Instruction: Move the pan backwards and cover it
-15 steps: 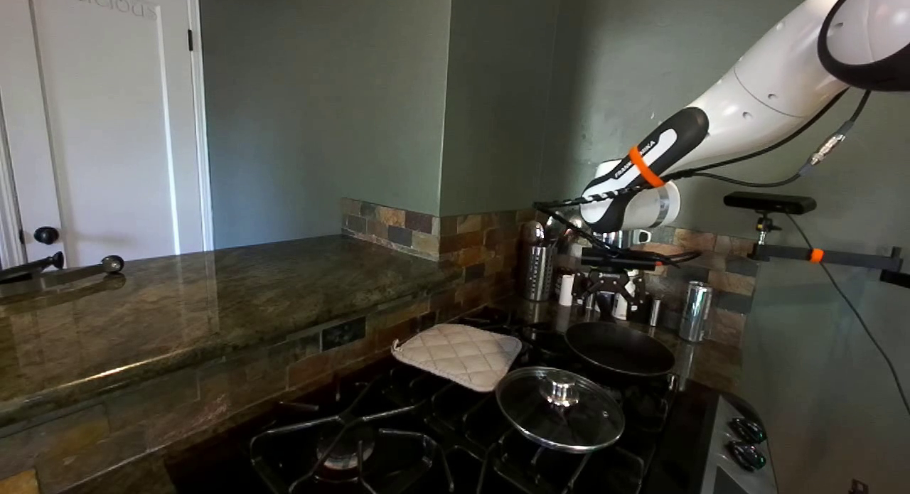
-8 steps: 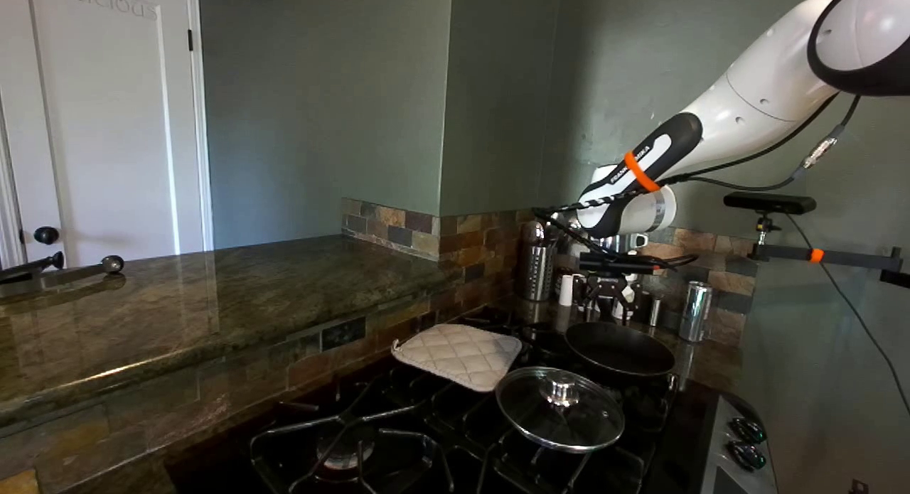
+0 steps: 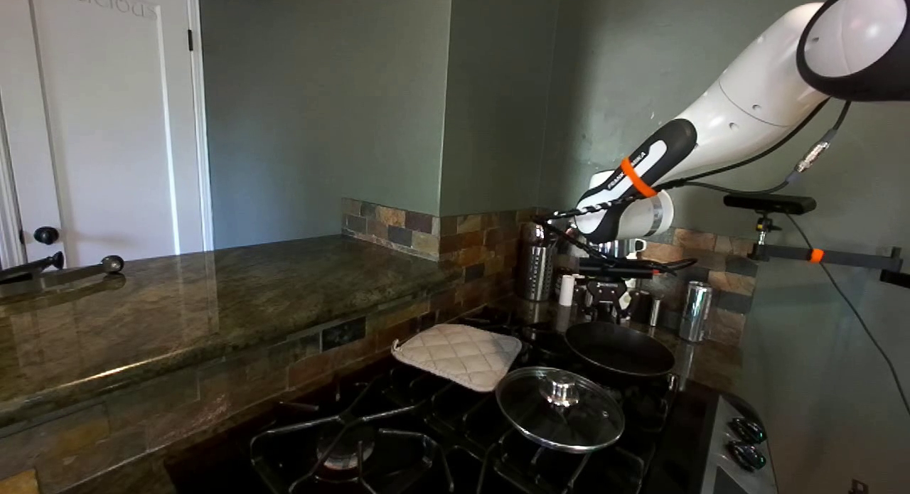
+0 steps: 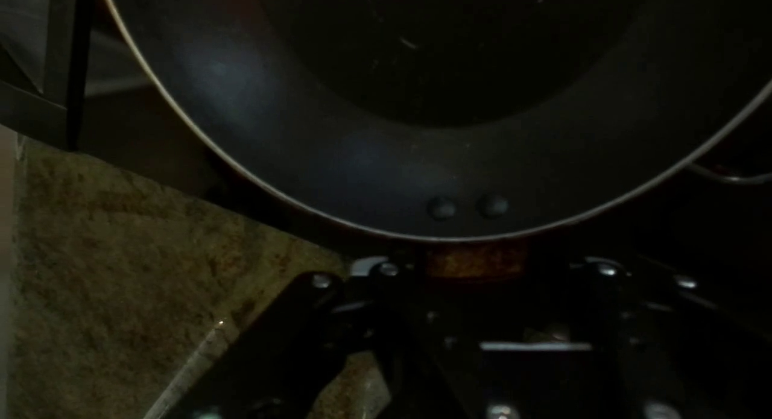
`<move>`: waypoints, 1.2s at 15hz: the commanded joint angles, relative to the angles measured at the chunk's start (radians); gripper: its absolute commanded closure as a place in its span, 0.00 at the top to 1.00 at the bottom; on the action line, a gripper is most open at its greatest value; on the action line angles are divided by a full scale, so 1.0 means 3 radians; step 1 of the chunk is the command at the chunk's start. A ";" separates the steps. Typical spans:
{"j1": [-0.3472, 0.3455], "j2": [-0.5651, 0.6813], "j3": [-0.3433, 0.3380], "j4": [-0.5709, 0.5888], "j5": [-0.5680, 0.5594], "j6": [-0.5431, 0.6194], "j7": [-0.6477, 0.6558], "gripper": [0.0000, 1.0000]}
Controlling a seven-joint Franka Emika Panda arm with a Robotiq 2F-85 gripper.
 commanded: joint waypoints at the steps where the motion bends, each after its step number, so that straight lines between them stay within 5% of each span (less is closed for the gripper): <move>1: 0.0043 0.0054 -0.0040 0.0081 -0.0004 -0.0100 -0.0034 0.23; 9: 0.0025 0.0106 -0.0029 0.0166 0.0133 -0.0189 -0.0001 0.23; 18: 0.0064 0.0280 -0.0044 0.0560 0.0293 -0.0376 0.0500 0.23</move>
